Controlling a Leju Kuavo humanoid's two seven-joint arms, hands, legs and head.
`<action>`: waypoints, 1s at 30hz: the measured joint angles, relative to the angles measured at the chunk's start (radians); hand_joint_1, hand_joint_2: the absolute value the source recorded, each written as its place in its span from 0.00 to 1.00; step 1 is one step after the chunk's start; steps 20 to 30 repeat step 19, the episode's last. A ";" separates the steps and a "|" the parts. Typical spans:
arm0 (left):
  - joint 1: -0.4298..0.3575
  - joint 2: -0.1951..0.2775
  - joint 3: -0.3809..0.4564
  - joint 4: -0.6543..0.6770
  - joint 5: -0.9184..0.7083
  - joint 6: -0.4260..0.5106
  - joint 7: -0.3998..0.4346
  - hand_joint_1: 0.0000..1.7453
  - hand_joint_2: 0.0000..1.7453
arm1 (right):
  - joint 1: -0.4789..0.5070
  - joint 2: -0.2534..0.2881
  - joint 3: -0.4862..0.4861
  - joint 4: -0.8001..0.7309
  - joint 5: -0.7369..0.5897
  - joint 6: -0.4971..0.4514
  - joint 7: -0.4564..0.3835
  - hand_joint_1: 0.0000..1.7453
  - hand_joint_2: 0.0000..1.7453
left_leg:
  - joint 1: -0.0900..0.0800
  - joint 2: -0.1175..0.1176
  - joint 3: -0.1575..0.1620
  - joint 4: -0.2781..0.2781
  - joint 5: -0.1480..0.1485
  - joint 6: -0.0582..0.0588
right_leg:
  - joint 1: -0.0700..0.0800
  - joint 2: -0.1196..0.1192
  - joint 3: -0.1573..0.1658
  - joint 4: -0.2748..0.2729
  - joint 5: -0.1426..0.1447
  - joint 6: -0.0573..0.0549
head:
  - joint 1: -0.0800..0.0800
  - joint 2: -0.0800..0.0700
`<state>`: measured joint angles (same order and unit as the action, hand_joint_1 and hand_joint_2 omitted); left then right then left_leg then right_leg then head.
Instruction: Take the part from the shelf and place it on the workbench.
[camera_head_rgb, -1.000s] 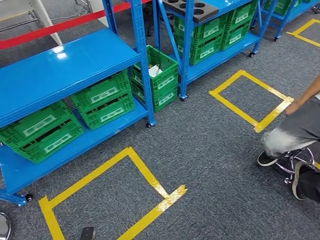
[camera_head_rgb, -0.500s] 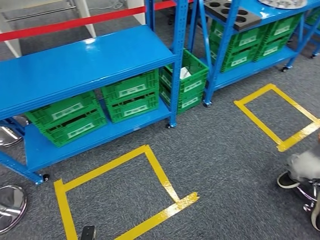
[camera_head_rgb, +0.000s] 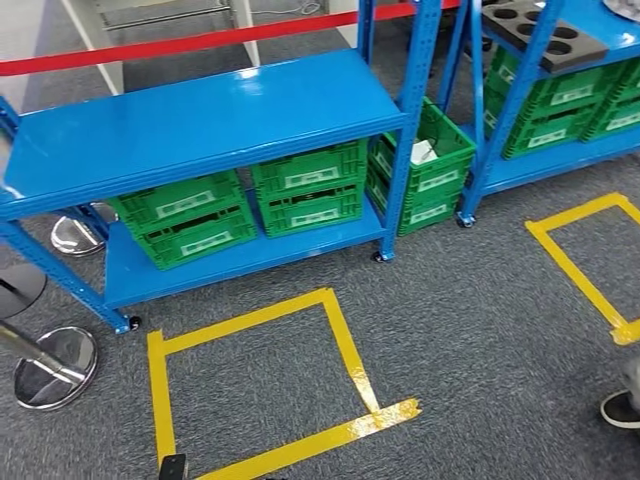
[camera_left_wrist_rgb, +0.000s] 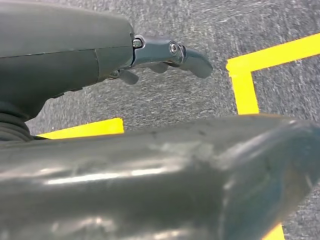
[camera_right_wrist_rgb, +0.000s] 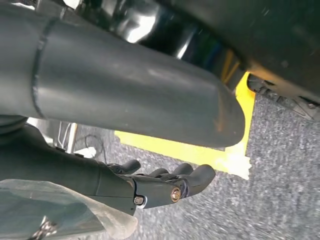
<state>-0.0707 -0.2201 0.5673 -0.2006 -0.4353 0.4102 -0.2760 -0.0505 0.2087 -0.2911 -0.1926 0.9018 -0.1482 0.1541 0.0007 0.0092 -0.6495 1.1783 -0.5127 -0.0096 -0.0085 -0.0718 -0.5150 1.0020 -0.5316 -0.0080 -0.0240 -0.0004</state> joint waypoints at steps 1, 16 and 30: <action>-0.001 0.000 0.000 0.000 0.000 0.000 0.000 0.00 0.00 | 0.000 0.000 0.000 0.000 0.000 0.001 0.000 0.00 0.00 | -0.006 0.027 0.035 -0.067 0.025 0.007 | 0.003 -0.010 0.004 0.000 -0.004 0.002 | 0.000 0.000; -0.003 -0.002 0.000 0.000 -0.009 0.002 0.005 0.00 0.00 | -0.001 -0.004 0.000 0.000 0.001 0.007 0.002 0.00 0.00 | 0.000 -0.081 0.079 -0.169 0.047 0.040 | -0.017 0.100 -0.085 0.141 -0.030 0.065 | 0.015 0.000; -0.006 -0.001 0.000 0.000 -0.010 0.002 0.007 0.00 0.00 | -0.001 -0.004 0.000 0.001 0.002 0.008 0.002 0.00 0.00 | 0.000 -0.109 0.067 -0.148 0.039 0.021 | -0.026 0.156 -0.032 0.030 -0.002 0.061 | 0.015 0.000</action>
